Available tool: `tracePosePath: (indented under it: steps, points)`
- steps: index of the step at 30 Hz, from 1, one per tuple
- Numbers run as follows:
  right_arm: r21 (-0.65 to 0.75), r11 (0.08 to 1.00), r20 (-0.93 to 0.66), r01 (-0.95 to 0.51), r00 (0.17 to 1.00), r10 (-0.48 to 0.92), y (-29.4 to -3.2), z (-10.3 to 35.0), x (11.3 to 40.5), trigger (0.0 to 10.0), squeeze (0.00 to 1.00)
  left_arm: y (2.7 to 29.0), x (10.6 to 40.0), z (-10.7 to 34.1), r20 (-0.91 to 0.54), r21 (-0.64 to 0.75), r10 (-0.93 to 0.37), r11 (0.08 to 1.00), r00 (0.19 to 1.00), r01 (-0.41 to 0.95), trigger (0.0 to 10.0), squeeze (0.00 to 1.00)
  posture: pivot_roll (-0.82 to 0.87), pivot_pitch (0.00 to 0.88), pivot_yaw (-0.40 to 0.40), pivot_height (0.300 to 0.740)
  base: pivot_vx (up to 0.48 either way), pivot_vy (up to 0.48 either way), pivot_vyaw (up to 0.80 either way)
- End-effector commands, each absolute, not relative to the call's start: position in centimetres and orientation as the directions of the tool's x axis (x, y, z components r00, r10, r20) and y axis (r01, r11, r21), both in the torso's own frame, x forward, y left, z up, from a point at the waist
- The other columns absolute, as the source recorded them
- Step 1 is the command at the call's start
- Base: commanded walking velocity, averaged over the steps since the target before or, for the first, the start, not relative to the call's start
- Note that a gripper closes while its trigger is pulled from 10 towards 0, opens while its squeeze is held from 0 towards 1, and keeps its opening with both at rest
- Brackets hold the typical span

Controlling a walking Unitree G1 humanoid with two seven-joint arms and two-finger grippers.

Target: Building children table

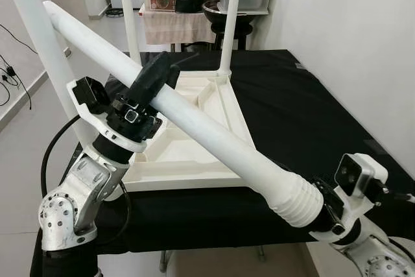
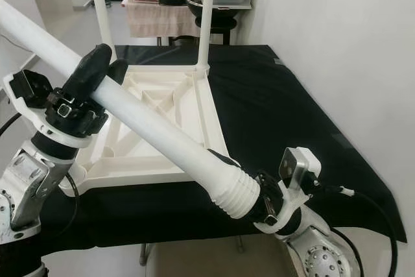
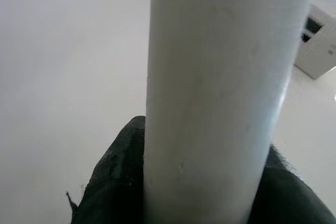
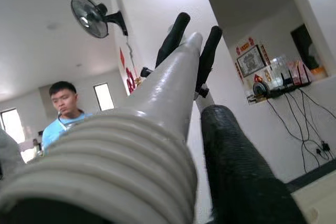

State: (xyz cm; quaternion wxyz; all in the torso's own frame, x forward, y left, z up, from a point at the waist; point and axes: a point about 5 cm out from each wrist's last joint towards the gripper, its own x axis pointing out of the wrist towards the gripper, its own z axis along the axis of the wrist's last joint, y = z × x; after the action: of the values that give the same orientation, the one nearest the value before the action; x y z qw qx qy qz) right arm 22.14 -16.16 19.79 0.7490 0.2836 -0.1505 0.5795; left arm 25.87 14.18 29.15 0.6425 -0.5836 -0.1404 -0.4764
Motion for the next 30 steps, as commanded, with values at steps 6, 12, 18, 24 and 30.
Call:
tracePosePath:
  steps: [6,12,18,24,30]
  points:
    - [0.294,0.206,0.55,-0.934,0.341,0.762,-16.6,19.5,22.6,10.0,1.0,14.9,25.8,30.7,0.809,-0.543,-0.391,-0.207,0.44,0.814,0.0,0.0,-0.04,0.0,-0.031,0.74,0.0,0.0,0.0]
    - [0.291,0.224,0.537,-0.93,0.352,0.766,-16.6,19.3,22.5,10.0,1.0,15.4,26.5,32.5,0.84,-0.498,-0.357,-0.209,0.409,0.841,0.0,0.0,-0.05,0.0,-0.026,0.74,0.0,0.0,0.0]
    - [0.285,0.272,0.496,-0.919,0.385,0.778,-16.6,18.7,22.8,10.0,1.0,15.7,27.2,34.9,0.869,-0.434,-0.348,-0.195,0.352,0.879,0.0,0.0,-0.05,0.0,-0.027,0.74,0.0,0.0,0.0]
    - [0.27,0.334,0.427,-0.903,0.423,0.799,-16.4,18.0,23.2,10.0,1.0,16.2,27.9,37.8,0.89,-0.359,-0.353,-0.15,0.289,0.921,0.0,0.0,-0.04,0.0,-0.024,0.74,0.0,0.0,0.0]
    - [0.254,0.338,0.374,-0.906,0.415,0.83,-16.2,17.4,23.0,10.0,1.0,16.4,28.2,39.5,0.88,-0.314,-0.393,-0.056,0.269,0.948,0.0,0.0,-0.04,0.0,-0.024,0.74,0.0,0.0,0.0]
